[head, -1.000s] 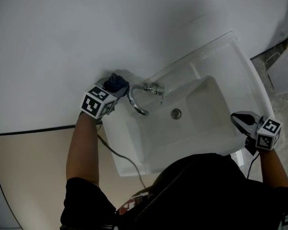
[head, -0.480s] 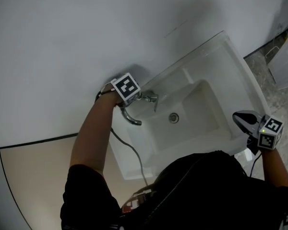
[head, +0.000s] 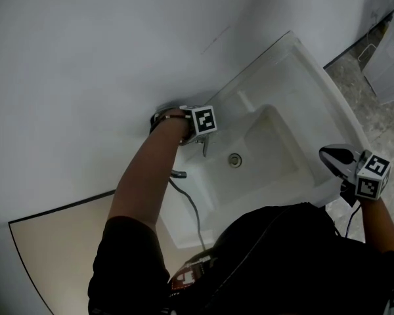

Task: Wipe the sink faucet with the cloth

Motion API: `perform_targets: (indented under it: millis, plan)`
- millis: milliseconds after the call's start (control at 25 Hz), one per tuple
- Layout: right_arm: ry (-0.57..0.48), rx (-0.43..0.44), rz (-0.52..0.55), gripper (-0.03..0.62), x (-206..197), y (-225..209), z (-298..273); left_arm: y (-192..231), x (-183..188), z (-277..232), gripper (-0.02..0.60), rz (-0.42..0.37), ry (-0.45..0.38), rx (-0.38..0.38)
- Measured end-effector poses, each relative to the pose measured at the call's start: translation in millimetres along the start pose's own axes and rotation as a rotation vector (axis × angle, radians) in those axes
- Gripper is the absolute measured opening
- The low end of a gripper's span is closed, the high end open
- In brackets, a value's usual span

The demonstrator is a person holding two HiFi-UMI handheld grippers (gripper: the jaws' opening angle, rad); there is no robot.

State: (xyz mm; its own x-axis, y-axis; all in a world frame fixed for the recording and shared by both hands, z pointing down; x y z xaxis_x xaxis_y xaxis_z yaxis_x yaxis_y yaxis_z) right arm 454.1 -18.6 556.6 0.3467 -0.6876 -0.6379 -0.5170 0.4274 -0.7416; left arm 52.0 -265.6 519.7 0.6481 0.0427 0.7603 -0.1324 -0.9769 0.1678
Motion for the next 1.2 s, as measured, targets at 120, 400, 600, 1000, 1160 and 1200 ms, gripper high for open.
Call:
perform_targets:
  millis: [120,400,600,1000,1160,1200]
  plan:
    - [-0.022,-0.007,-0.009,0.0,-0.3,-3.0,5.6,11.2,1.1,8.6,0.115,0.095,-0.182,-0.046]
    - [-0.026,-0.013,-0.02,0.002,-2.3,-5.5,7.8,12.8,2.8,-11.2,0.115,0.255,-0.234,-0.063]
    - [-0.019,-0.01,-0.021,0.001,-5.2,-4.1,3.6,19.9,13.3,-14.7,0.104,0.27,-0.222,-0.023]
    - [-0.031,-0.006,-0.012,0.001,-1.3,3.5,7.5,-3.8,5.5,-3.6,0.098,0.236,-0.324,-0.046]
    - [-0.028,0.006,-0.002,0.0,-0.2,7.5,3.7,-14.0,12.1,1.1,0.098,0.093,-0.321,0.11]
    - [-0.026,0.011,0.001,0.002,-0.2,8.8,2.5,-17.7,15.1,1.8,0.098,0.05,-0.301,0.15]
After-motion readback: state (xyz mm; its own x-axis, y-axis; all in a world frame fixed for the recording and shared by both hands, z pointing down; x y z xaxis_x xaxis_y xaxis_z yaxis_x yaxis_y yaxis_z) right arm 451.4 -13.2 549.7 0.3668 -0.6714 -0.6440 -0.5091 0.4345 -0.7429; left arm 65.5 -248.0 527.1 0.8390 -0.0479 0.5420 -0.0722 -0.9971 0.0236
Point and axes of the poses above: the fingertips, and each gripper's own axes: z backward along the fingers, y to its left, x out of its top, the point moved 10 cm from there along z, backward along the fingers, and after that the axes turned 5 degrees about -x, right-handed, at the moved point
